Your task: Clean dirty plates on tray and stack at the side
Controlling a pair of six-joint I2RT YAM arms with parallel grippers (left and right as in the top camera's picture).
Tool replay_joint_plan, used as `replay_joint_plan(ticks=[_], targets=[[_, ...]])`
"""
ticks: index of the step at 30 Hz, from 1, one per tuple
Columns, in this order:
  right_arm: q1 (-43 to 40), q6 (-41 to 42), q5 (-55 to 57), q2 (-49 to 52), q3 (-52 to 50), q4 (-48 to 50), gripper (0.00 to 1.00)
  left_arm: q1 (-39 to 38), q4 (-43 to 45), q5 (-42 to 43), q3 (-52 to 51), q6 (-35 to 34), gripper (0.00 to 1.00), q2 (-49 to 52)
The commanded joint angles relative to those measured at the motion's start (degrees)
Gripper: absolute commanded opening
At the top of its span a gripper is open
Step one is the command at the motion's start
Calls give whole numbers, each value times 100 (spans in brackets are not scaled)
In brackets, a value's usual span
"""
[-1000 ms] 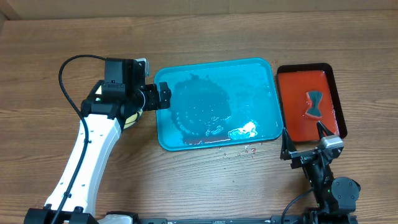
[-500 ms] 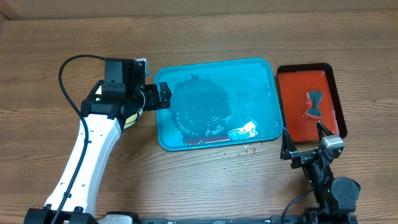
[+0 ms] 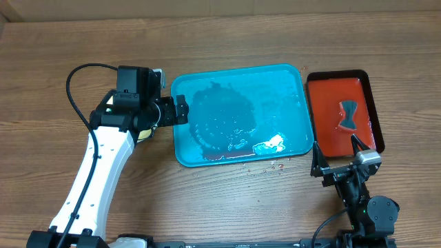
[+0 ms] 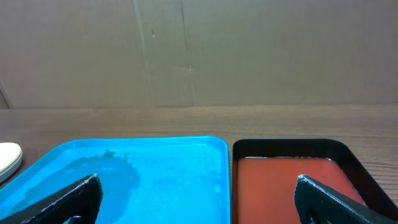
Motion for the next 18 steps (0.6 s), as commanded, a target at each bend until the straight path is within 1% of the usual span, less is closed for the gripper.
replay_joint_plan(ticks=[1, 5, 7, 9, 13, 18], targets=[[44, 61, 37, -55, -61, 39, 100, -28, -17, -118, 57, 129, 100, -328], [44, 61, 37, -55, -61, 39, 100, -39, -9, -581, -138, 138, 100, -1108], [44, 61, 37, -55, -61, 39, 100, -37, 120, -931, -424, 166, 100, -1652], [44, 61, 37, -55, -61, 39, 100, -35, 407, -1145, -887, 341, 100, -2288], [44, 61, 37, -55, -61, 39, 100, 114, 1390, -1012, -2201, 1008, 100, -3679], [44, 61, 37, -55, -61, 39, 100, 492, 2441, -330, -3744, 1801, 100, -5252]])
